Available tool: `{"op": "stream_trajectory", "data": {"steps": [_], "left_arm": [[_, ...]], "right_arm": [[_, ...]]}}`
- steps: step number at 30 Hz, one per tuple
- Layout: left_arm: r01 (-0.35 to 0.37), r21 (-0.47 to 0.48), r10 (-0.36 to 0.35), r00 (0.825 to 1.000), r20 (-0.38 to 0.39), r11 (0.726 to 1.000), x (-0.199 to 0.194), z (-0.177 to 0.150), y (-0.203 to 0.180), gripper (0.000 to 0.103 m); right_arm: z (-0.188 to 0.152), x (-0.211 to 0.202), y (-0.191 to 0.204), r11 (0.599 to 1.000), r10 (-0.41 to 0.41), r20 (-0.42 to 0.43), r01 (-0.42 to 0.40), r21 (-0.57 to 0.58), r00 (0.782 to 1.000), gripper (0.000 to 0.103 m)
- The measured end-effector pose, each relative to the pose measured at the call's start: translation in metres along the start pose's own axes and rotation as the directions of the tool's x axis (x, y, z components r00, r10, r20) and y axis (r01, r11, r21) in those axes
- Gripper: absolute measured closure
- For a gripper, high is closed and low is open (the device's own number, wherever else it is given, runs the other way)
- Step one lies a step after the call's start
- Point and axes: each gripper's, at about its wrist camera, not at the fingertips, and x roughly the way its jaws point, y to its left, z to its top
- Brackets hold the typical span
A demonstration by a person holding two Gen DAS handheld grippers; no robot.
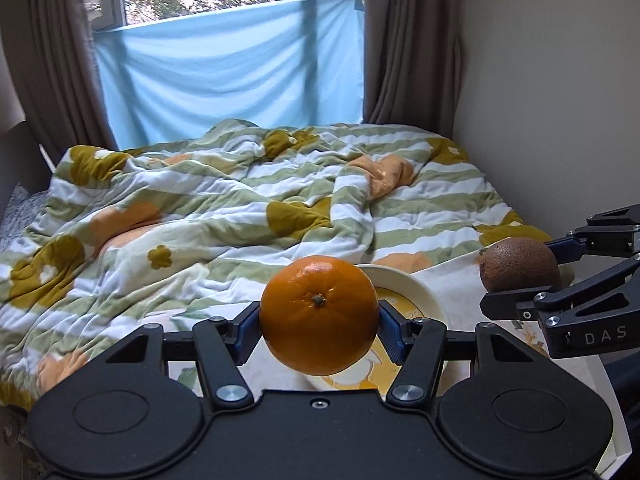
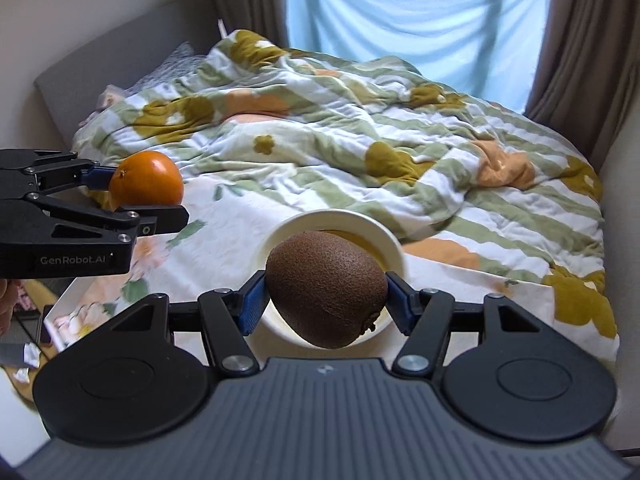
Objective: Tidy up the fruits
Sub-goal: 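Carry the orange and kiwi over the white bowl with both tools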
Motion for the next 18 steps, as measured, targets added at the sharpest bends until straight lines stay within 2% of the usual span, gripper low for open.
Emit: {"op": "stream_trajectory", "data": {"steps": [9,18], "left_arm": [[0.082,0.046,-0.077,0.991,-0.105,0.996,0.097,0.024,0.006,0.039],[0.172,0.092,-0.148,0.964,-0.221,0.981,0.186,0.026,-0.002,0.039]], "right_arm": [[0.022,0.067,-0.046,0.992,-0.038,-0.065,0.046,0.121,0.997,0.026],[0.036,0.128,-0.084,0.974,-0.065,-0.126,0.091,0.206,0.99,0.026]]}}
